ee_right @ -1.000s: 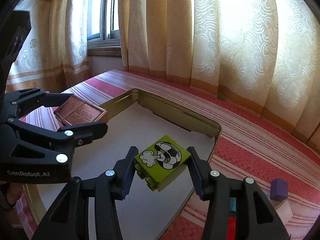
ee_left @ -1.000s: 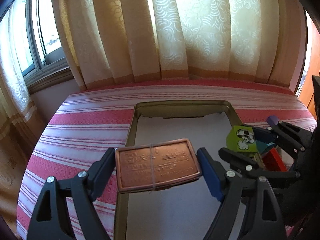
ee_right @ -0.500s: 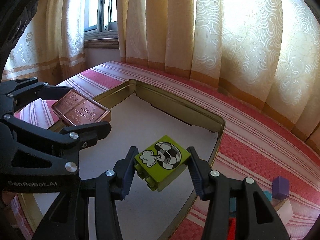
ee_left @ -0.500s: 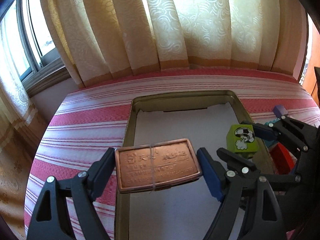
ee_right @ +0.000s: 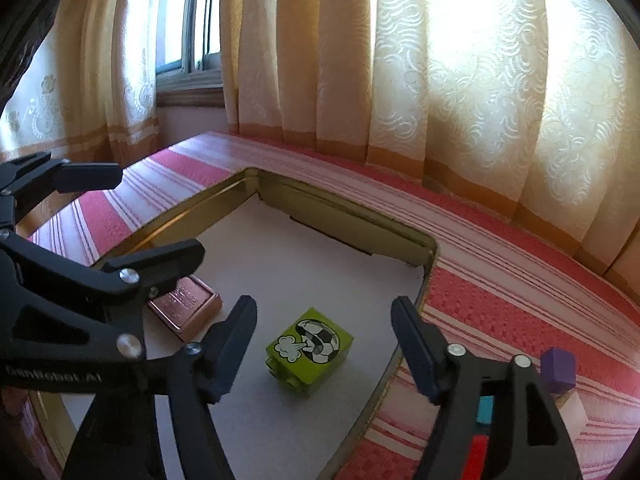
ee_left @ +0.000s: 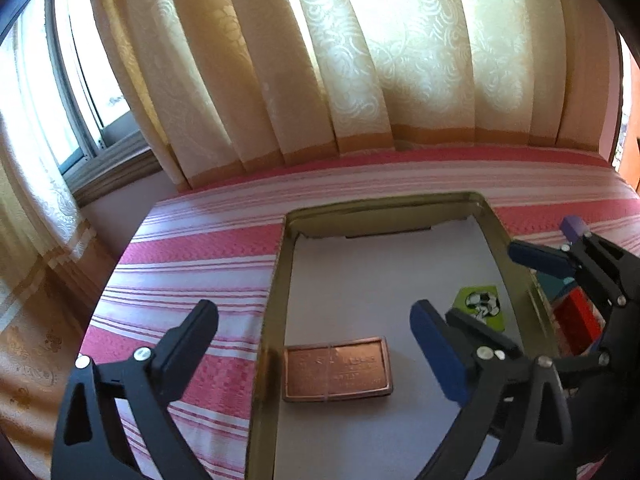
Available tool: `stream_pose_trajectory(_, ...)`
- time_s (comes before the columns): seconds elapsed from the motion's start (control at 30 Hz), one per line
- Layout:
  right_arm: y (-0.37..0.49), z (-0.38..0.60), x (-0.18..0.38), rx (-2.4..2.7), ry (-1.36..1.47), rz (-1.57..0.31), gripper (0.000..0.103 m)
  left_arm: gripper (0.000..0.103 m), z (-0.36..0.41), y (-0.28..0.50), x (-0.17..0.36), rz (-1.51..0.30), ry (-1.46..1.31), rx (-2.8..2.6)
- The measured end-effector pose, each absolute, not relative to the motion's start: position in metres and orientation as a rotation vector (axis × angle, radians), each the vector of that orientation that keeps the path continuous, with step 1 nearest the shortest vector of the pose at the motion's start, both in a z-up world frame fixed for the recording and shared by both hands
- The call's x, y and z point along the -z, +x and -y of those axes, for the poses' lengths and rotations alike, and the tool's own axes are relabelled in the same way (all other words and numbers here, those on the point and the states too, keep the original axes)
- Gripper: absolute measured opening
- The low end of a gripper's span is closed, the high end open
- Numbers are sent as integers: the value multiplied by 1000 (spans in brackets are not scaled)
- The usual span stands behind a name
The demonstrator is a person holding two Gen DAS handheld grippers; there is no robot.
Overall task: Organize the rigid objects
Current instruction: 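Move both open grippers back to the remaining items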
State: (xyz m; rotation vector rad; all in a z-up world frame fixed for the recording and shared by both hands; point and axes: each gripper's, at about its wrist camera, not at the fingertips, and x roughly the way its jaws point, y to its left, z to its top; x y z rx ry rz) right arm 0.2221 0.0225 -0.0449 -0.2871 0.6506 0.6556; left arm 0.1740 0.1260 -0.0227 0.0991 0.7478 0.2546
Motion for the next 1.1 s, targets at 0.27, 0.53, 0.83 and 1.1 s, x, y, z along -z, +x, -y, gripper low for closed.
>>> stream_pose_trajectory(0.27,189,21,34,-684,-233,-619,72,102,-116,124,13,-607,-6,-214)
stream_pose_trajectory(0.53,143,127,38,-589,-168,-567,84,102,-50,67,26,-503,-15,-72)
stream_pose_trajectory(0.83,133,213,58,-444,-123,-639,91,102,20,60,37,-494,45,63)
stream_pose_trajectory(1.1,138,210,69,-463,-165,-712,91,102,30,71,54,-544,69,55)
